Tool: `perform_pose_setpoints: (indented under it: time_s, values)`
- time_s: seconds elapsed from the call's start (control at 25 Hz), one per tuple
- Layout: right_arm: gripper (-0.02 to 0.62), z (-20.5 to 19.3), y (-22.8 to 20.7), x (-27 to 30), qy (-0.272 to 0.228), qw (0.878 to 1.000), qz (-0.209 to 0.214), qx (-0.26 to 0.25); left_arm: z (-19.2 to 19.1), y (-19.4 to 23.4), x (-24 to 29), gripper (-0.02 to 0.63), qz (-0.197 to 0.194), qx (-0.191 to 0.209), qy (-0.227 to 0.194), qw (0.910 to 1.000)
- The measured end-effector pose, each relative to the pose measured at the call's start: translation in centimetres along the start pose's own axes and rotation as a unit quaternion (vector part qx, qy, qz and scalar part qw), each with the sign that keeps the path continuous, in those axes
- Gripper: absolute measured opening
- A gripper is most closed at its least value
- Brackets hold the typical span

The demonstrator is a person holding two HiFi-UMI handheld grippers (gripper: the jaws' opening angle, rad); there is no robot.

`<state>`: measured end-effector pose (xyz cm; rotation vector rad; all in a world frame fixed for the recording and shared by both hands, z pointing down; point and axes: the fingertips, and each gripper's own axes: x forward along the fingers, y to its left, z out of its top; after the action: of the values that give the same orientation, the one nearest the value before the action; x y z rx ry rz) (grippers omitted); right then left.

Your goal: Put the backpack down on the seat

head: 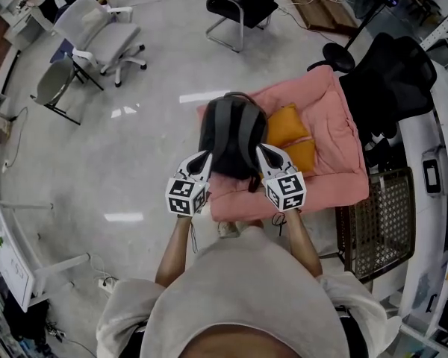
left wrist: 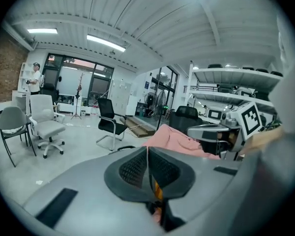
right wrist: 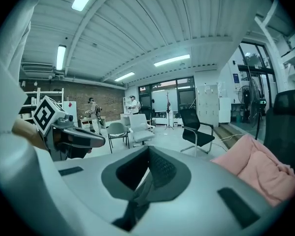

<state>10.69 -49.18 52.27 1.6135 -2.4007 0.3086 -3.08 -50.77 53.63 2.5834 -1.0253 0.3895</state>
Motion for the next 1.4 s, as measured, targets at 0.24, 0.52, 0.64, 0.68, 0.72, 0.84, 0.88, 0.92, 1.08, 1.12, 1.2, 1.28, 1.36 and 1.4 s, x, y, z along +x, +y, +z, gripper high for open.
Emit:
perform_pose_setpoints:
  time_s: [0.24, 0.52, 0.64, 0.68, 0.72, 0.84, 0.88, 0.92, 1.08, 1.12, 1.2, 1.28, 1.36, 1.4]
  values:
    - [-0.002, 0.8, 1.4, -2.2, -0.008, 1.0, -0.004, 0.001, 0.9, -0.1, -2.8, 0.012, 0.007, 0.009, -0.01, 0.9999]
    - [-0.002, 1.4, 2.9, -4.1, -0.019, 1.0, -0.007, -0.002, 0.8, -0.8, -4.8, 0.011, -0.004, 0.015, -0.016, 0.9997]
    - [-0.002, 1.2, 3.1, -4.8, -0.016, 1.0, -0.01, -0.002, 0.5, -1.3, -5.0, 0.011, -0.005, 0.015, -0.016, 0.9997]
    - [-0.002, 1.0, 3.2, -5.0, -0.014, 1.0, -0.01, -0.002, 0.5, -1.3, -5.0, 0.011, -0.005, 0.015, -0.016, 0.9997]
    - [-0.002, 0.9, 3.4, -5.1, -0.013, 1.0, -0.011, -0.001, 0.4, -1.3, -5.1, 0.011, -0.005, 0.015, -0.015, 0.9998]
    - [-0.002, 0.6, 3.7, -5.4, -0.012, 1.0, -0.013, 0.001, 0.4, -1.3, -5.3, 0.011, -0.005, 0.017, -0.015, 0.9997]
    - [-0.002, 0.5, 3.8, -5.4, -0.012, 1.0, -0.014, 0.002, 0.4, -1.2, -5.3, 0.011, -0.004, 0.018, -0.015, 0.9997]
    - [-0.002, 0.5, 3.8, -5.5, -0.013, 1.0, -0.014, 0.002, 0.4, -1.2, -5.3, 0.011, -0.004, 0.019, -0.015, 0.9997]
    - [-0.002, 0.5, 3.6, -5.5, -0.012, 1.0, -0.016, 0.002, 0.6, -1.4, -5.1, 0.011, -0.005, 0.02, -0.015, 0.9997]
    - [-0.002, 0.4, 3.5, -5.6, -0.011, 1.0, -0.016, 0.001, 0.6, -1.4, -5.1, 0.011, -0.005, 0.019, -0.015, 0.9997]
    - [-0.002, 0.2, 3.4, -5.6, -0.007, 1.0, -0.018, -0.001, 0.5, -1.5, -4.9, 0.011, -0.006, 0.019, -0.015, 0.9997]
    - [-0.002, 0.0, 3.4, -5.5, -0.002, 1.0, -0.018, -0.004, 0.4, -1.4, -4.9, 0.011, -0.005, 0.018, -0.015, 0.9997]
    - [-0.002, -0.2, 3.5, -5.4, 0.0, 1.0, -0.017, -0.005, 0.4, -1.3, -4.9, 0.011, -0.003, 0.018, -0.014, 0.9997]
    - [-0.002, -0.2, 3.5, -5.3, 0.001, 1.0, -0.016, -0.005, 0.4, -1.3, -4.8, 0.011, -0.002, 0.017, -0.014, 0.9997]
